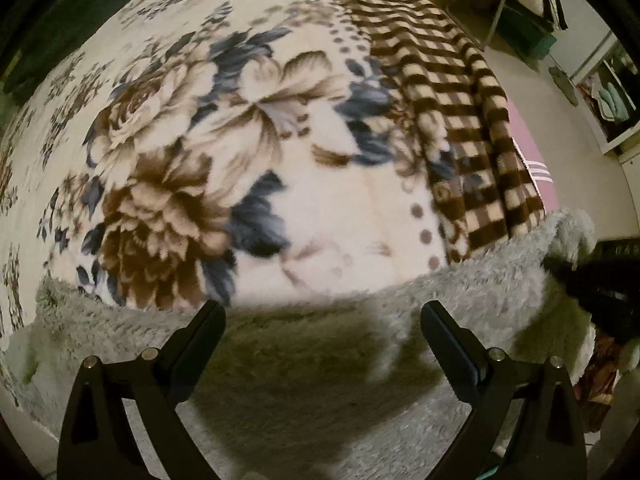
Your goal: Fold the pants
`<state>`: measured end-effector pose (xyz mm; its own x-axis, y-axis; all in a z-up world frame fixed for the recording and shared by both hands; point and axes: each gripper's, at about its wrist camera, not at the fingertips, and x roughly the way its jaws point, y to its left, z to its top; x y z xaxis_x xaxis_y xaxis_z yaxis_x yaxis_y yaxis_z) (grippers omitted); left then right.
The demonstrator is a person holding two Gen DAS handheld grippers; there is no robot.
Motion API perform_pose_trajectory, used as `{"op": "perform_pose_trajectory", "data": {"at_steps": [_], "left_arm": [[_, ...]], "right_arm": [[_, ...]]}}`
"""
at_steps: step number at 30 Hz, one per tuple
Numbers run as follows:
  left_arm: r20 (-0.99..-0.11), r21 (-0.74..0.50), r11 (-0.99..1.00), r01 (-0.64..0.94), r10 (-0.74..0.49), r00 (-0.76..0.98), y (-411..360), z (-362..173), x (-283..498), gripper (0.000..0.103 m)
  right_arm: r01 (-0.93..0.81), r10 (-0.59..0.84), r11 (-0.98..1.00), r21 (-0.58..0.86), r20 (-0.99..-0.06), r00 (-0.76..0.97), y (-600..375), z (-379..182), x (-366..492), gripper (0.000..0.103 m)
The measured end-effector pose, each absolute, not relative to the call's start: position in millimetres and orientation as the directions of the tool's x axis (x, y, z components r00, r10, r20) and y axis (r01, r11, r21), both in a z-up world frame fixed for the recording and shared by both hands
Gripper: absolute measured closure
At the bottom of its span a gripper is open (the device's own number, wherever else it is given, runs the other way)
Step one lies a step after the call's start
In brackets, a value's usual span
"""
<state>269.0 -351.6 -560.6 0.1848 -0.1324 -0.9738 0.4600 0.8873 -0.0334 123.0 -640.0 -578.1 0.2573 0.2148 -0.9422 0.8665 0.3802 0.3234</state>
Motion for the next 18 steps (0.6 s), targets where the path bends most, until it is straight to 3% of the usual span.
{"op": "perform_pose_trajectory", "data": {"at_steps": [3, 7, 9, 10, 11, 15, 18], "left_arm": [[-0.974, -0.051, 0.894, 0.445, -0.143, 0.176, -338.3, -556.8, 266.9, 0.003], [-0.978, -0.040, 0.907, 0.419, -0.121, 0.167, -331.3, -556.4, 264.2, 0.003], [-0.979, -0.049, 0.911, 0.409, -0.124, 0.160, -328.5, -555.6, 264.2, 0.003], [-0.979, -0.051, 0.912, 0.408, -0.127, 0.161, -327.1, -554.3, 264.1, 0.003], [-0.978, -0.057, 0.912, 0.406, -0.133, 0.160, -324.1, -551.7, 261.5, 0.003], [-0.978, -0.100, 0.916, 0.388, -0.161, 0.129, -311.5, -549.2, 242.4, 0.003], [-0.984, -0.118, 0.920, 0.374, -0.158, 0.078, -305.8, -563.2, 221.3, 0.003]], "right_arm": [[0.832, 0.134, 0.448, 0.329, -0.944, 0.301, -628.3, -548.5, 129.7, 0.094], [0.780, 0.151, 0.508, 0.365, -0.929, 0.337, -624.6, -532.8, 151.2, 0.090], [0.757, 0.221, 0.538, 0.372, -0.928, 0.299, -628.4, -545.4, 157.6, 0.070], [0.762, 0.223, 0.528, 0.376, -0.927, 0.303, -632.1, -543.4, 150.1, 0.045], [0.763, 0.218, 0.504, 0.406, -0.914, 0.342, -635.8, -537.9, 136.4, 0.039], [0.794, 0.139, 0.412, 0.448, -0.892, 0.431, -646.6, -508.5, 45.5, 0.039], [0.836, 0.153, 0.299, 0.460, -0.888, 0.434, -647.8, -522.4, -19.7, 0.039]]}}
